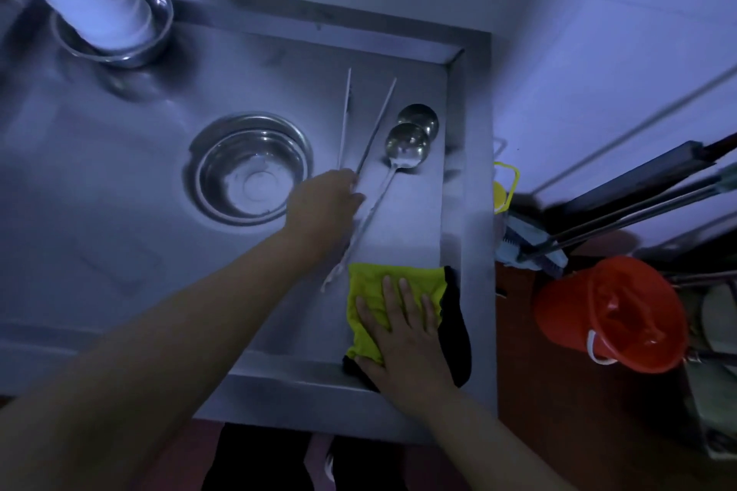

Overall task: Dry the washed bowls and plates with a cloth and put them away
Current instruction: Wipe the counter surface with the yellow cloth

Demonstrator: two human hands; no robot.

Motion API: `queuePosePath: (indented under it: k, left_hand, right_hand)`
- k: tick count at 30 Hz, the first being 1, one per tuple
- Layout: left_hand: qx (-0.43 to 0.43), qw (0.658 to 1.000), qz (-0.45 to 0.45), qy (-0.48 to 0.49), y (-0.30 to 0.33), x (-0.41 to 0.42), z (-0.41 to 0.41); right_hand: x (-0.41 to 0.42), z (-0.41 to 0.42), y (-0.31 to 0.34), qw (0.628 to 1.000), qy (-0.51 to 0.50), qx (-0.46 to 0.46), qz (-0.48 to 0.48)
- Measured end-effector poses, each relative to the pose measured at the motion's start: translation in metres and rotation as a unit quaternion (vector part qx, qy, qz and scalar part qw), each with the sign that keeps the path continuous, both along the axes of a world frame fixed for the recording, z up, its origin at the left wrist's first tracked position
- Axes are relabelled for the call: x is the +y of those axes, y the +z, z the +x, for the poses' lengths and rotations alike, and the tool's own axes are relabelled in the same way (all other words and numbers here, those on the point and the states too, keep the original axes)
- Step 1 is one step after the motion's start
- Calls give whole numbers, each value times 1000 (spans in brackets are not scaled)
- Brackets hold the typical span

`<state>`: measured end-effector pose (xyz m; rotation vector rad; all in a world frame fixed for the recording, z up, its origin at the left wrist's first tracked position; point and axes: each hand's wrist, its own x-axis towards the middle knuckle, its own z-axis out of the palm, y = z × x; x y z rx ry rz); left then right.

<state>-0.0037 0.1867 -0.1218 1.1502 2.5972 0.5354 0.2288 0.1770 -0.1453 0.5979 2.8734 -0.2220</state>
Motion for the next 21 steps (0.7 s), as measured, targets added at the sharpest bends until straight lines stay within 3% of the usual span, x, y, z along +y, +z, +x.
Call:
queuePosePath:
  k: [3, 6, 10, 14, 18, 21]
  left_hand:
    - [-9, 997, 15, 72, -1, -64, -38]
    - [-2, 995, -2, 100, -9, -124, -79]
    - [53, 993, -75, -70, -21, -165, -132]
    - [90, 956, -100, -259, -25, -175, -170]
    - [123, 924, -107, -347, -28, -178, -194]
    - [108, 920, -81, -369, -34, -180, -206]
  right_hand:
    - [-15, -9, 4, 1000, -26, 3, -11]
    - [-20, -23, 10, 993, -75, 79, -46]
    - [-30, -46, 19, 963, -191, 183, -45]
    - [-52, -88, 46, 933, -249, 260, -28]
    - [-56, -190, 62, 910, -228, 340, -68]
    - [-43, -274, 45, 915, -220, 333, -57]
